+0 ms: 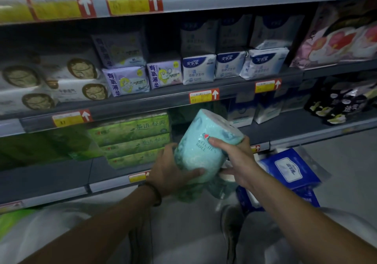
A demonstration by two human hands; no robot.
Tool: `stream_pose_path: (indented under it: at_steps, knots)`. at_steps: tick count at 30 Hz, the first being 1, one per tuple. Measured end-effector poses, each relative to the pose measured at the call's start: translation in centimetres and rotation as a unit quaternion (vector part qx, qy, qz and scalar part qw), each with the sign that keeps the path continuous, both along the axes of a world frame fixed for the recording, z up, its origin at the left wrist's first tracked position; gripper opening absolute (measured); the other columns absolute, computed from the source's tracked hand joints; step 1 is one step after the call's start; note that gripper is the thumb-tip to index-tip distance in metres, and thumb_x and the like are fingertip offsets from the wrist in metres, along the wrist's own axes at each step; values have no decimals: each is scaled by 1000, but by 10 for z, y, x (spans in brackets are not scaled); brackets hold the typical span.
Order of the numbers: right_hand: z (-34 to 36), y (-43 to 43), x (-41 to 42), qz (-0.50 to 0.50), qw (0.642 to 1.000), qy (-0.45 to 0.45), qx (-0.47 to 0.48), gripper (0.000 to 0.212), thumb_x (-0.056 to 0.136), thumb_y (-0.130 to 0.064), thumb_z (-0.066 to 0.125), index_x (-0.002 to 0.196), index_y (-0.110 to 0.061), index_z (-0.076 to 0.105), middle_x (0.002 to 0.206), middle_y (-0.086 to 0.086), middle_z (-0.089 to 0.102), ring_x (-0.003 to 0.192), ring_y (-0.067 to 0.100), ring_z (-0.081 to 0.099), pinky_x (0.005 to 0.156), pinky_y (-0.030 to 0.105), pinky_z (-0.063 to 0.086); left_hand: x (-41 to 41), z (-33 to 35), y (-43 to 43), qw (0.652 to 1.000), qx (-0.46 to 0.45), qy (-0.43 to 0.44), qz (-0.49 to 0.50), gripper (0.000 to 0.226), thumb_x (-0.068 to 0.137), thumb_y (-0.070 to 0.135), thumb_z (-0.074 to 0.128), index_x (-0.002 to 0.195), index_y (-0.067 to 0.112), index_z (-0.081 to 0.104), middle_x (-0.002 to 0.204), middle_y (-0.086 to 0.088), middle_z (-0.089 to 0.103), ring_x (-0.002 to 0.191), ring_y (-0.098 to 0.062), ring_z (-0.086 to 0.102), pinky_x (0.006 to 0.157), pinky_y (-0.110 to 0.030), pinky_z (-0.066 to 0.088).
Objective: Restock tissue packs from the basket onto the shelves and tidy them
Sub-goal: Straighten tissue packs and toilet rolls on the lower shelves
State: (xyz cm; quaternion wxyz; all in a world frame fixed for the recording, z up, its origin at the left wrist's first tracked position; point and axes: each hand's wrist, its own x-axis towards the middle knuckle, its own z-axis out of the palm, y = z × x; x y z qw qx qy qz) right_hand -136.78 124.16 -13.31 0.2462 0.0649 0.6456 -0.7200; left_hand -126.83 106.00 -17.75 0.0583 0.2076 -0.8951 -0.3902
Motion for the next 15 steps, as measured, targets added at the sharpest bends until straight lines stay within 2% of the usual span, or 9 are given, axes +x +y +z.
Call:
stream_pose_path:
  at_steps: [3, 5, 6, 7, 9, 12, 14, 15]
  knots:
    - [-5, -12, -8, 32, 998, 48, 12, 86, 64, -15, 101, 133, -24, 51, 120, -5, 72, 98, 12, 75, 54, 26, 61, -26, 5, -12, 998, 67, 5, -6, 134, 37, 74, 96, 149, 31, 36, 142, 5, 56, 126, -20, 61, 94, -48, 60]
    - [-11, -19, -16, 74, 991, 102, 52, 96, 57, -15, 104, 135, -23, 49, 125, -4, 71, 108, 14, 73, 71, 33, 66, -38, 9, -18, 986, 163, 14, -31, 124, 49, 41, 106, 148, 28, 33, 140, 4, 59, 124, -18, 64, 92, -46, 62]
    - [-14, -22, -20, 93, 985, 124, 79, 100, 55, -16, 105, 136, -23, 47, 127, -5, 69, 113, 13, 70, 81, 35, 66, -43, 9, -21, 979, 199, 7, -36, 115, 55, 22, 105, 145, 24, 33, 138, 4, 60, 121, -14, 64, 91, -41, 63]
    - [-17, -24, -24, 106, 980, 138, 98, 102, 54, -17, 106, 137, -23, 47, 128, -6, 67, 116, 11, 68, 88, 35, 64, -47, 11, -23, 971, 236, 1, -32, 113, 56, 11, 103, 144, 21, 32, 135, 3, 60, 120, -13, 64, 91, -37, 63]
    - [-20, -27, -32, 138, 974, 142, 112, 99, 56, -19, 105, 138, -26, 48, 128, -9, 67, 116, 10, 67, 85, 34, 64, -57, 4, -29, 968, 251, -4, -26, 115, 48, 19, 106, 143, 15, 41, 132, 0, 65, 120, -20, 66, 91, -42, 63]
    - [-11, -28, -50, 223, 956, 129, 137, 77, 71, -22, 99, 130, -37, 51, 119, -19, 67, 97, -3, 66, 58, 16, 56, -71, -13, -38, 969, 245, 3, -25, 108, 39, 32, 108, 134, 17, 59, 124, -2, 74, 115, -23, 72, 89, -47, 63]
    - [-9, -31, -67, 259, 947, 128, 138, 66, 76, -14, 95, 122, -40, 54, 110, -23, 68, 87, -7, 68, 52, 9, 52, -87, -24, -41, 972, 236, 2, 7, 121, 30, 48, 107, 136, 23, 56, 123, 4, 74, 112, -18, 73, 86, -43, 64]
    - [-12, -33, -77, 260, 947, 128, 141, 67, 76, -12, 95, 124, -38, 56, 111, -21, 69, 90, -4, 69, 54, 11, 54, -94, -28, -41, 973, 231, 7, 19, 127, 28, 53, 105, 139, 22, 52, 125, 5, 73, 113, -16, 72, 87, -42, 64]
